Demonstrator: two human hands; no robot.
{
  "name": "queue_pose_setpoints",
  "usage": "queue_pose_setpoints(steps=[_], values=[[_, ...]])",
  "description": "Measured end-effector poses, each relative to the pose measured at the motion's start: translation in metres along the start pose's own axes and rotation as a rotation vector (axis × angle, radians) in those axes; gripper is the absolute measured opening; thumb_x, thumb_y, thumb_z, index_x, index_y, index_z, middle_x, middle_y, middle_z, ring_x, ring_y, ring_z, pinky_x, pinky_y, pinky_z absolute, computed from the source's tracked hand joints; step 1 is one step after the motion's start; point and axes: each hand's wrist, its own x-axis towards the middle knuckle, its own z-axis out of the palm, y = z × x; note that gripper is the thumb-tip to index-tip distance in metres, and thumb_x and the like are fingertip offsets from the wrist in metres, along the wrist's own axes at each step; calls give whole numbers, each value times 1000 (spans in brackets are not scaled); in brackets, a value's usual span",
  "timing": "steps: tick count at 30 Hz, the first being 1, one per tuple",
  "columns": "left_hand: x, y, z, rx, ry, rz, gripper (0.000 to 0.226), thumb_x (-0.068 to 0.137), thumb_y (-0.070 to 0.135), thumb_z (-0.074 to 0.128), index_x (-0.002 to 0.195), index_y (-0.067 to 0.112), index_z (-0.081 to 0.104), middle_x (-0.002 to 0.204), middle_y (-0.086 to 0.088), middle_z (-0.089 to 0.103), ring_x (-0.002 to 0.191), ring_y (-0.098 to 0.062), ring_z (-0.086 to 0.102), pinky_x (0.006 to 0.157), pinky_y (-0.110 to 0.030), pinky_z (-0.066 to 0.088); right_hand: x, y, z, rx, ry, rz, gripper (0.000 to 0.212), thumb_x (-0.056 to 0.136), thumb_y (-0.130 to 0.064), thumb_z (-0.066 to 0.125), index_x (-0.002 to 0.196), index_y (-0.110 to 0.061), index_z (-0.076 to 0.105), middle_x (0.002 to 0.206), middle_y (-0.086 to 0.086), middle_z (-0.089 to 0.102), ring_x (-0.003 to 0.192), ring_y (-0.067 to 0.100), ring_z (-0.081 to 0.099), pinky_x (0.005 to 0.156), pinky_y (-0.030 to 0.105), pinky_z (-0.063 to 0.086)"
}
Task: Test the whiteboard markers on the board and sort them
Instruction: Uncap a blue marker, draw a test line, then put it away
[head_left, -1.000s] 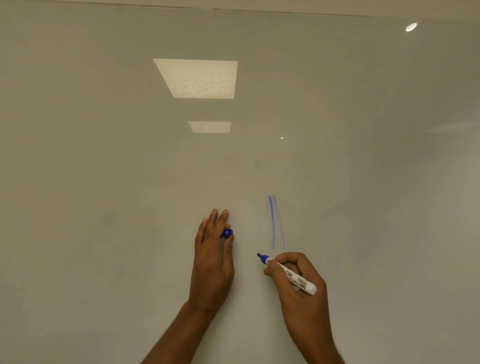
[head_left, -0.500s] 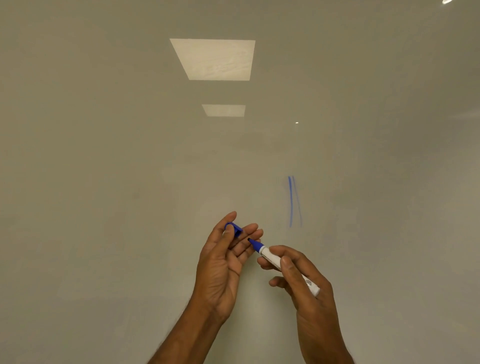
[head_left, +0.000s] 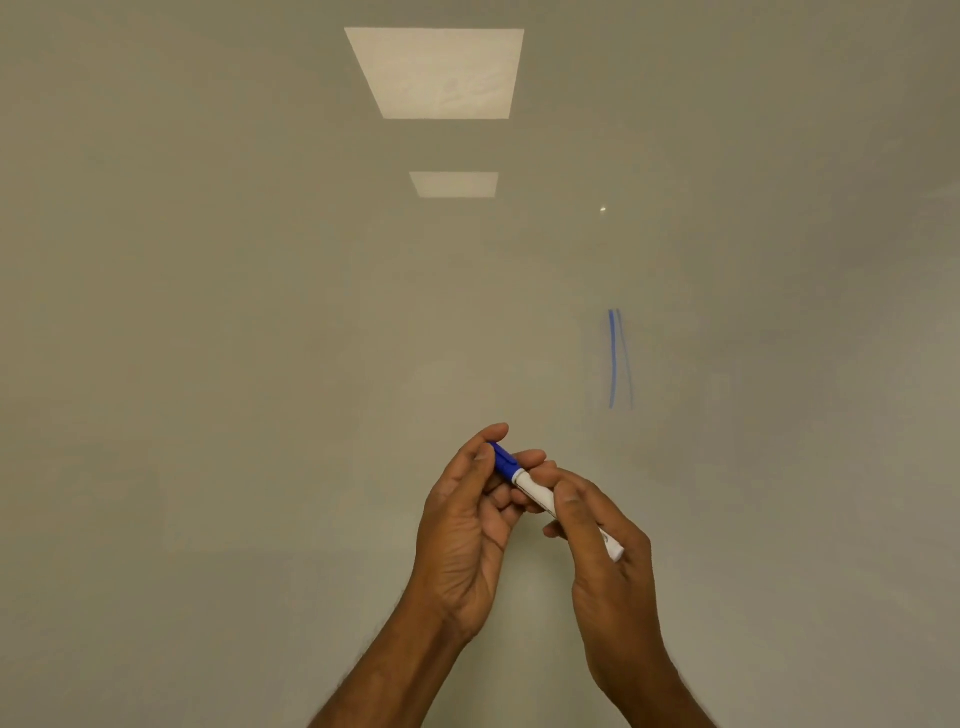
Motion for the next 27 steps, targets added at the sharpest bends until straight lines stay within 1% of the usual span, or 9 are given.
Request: queue_pose_setpoints(steps=[3,6,9,12,16,19,21,23,27], values=[[-5,0,-10,-7,17,25,29,106,19,45,124,6,63,108,-30,71,98,-34,73,87,-41,62,-8,3,11,-18,15,14,27,91,-27,50,104,-21,73,102,-15,73,104,5,65,90,20,53],[-7,4,-23,5,6,12,29,105,19,46,125,6,62,107,-28,71,95,-32,73,84,-40,62,-14,6,20,-46,5,48,24,97,-20,50,106,-24,71,102,-17,73,100,5,65,85,17,53],[-10,7,-39,80,-27,-31,30,106,18,44,130,8,60,112,-28,71,101,-33,70,90,-43,58,-22,14,25,-70,21,102,20,97,-22,53,107,-23,71,98,-12,73,92,8,67,77,20,54],[-17,7,-52,130,-41,-42,32,109,16,39,134,10,58,118,-27,70,113,-34,70,98,-43,57,-31,21,27,-59,37,136,14,93,-20,61,101,-20,72,89,-3,74,81,10,69,67,18,53],[-29,3,-67,269,-4,1,34,110,16,34,135,8,55,118,-21,72,114,-33,70,104,-46,53,-44,31,15,-156,-53,145,16,88,-22,68,103,-19,73,86,-1,75,80,14,71,67,18,54],[-42,-7,-77,461,30,43,34,110,20,34,133,13,58,118,-12,74,114,-27,71,104,-42,53,-54,43,2,-286,-124,157,16,85,-28,71,100,-25,73,80,-8,72,75,12,68,65,20,55],[-52,-15,-83,600,57,82,33,109,23,36,131,19,60,118,-3,75,115,-21,70,102,-33,54,-60,52,-6,-385,-166,155,16,84,-33,71,99,-27,73,77,-12,69,72,9,65,60,17,52],[-65,-24,-89,727,111,125,32,109,23,38,130,24,62,119,6,75,116,-13,68,98,-22,53,-65,61,-14,-466,-202,128,19,84,-38,69,100,-28,72,76,-13,67,73,9,64,60,17,52],[-96,-43,-104,950,201,173,31,105,31,43,129,36,61,123,26,68,123,2,59,106,-17,46,-84,81,-32,-558,-288,104,32,84,-49,62,106,-28,69,89,-15,68,83,6,65,72,22,58]])
